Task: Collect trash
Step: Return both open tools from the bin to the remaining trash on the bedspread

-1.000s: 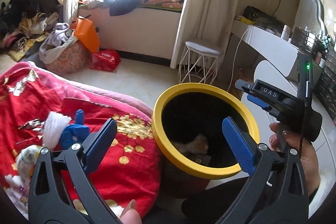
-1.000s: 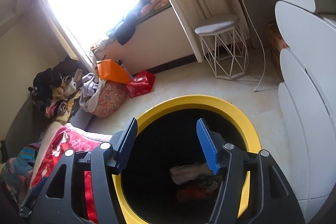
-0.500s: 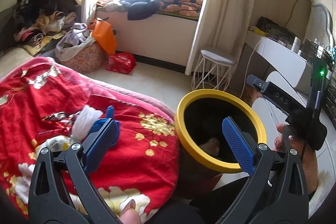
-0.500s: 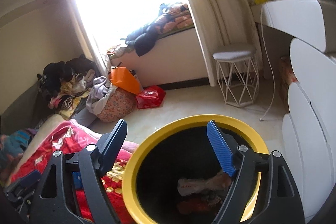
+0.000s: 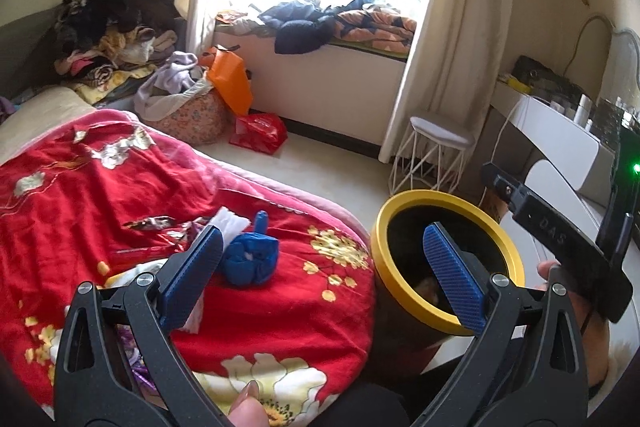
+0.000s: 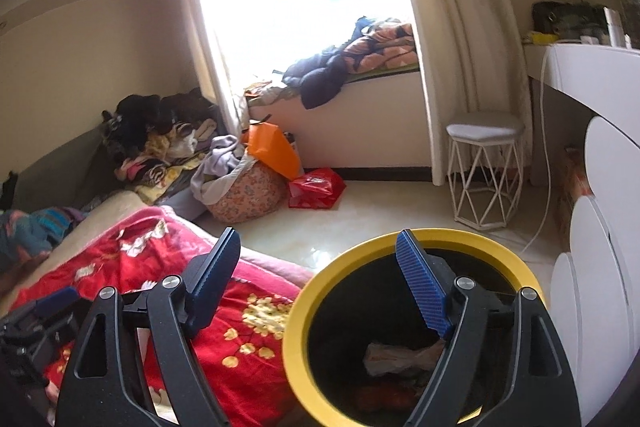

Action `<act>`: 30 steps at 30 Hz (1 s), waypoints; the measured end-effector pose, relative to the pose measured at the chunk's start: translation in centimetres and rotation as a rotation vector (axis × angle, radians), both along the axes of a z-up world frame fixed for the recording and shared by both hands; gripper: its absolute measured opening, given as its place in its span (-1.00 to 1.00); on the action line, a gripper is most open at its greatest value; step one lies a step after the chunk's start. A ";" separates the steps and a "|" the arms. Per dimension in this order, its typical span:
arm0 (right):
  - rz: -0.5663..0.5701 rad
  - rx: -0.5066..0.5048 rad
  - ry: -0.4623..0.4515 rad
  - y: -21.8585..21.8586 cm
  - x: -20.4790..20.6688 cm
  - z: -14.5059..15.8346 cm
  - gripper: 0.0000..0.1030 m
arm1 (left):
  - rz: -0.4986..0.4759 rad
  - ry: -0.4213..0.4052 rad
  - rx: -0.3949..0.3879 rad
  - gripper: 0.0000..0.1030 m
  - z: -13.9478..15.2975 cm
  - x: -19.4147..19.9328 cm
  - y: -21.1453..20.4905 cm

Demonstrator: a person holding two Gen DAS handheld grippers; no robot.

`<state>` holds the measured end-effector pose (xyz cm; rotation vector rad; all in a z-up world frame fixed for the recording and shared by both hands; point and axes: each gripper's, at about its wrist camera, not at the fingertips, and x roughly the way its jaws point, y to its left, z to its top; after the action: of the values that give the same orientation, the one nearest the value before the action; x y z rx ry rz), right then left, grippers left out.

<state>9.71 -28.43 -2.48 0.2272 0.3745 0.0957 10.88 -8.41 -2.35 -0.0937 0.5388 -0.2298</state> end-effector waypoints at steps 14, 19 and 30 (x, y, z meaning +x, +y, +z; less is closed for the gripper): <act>0.115 -0.073 -0.025 4.6 -1.0 0.4 0.53 | 0.087 -0.024 -0.042 0.79 1.2 0.1 4.4; 0.159 -0.084 -0.021 5.9 -1.2 0.4 0.53 | 0.121 -0.046 -0.034 0.79 1.9 0.1 6.0; 0.264 -0.095 0.006 9.5 -1.1 0.0 0.55 | 0.215 -0.036 -0.046 0.79 2.2 0.2 11.4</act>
<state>8.62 -18.90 -2.48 0.0830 0.4128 0.3359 11.05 3.02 -0.12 -0.1911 0.4835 -0.0340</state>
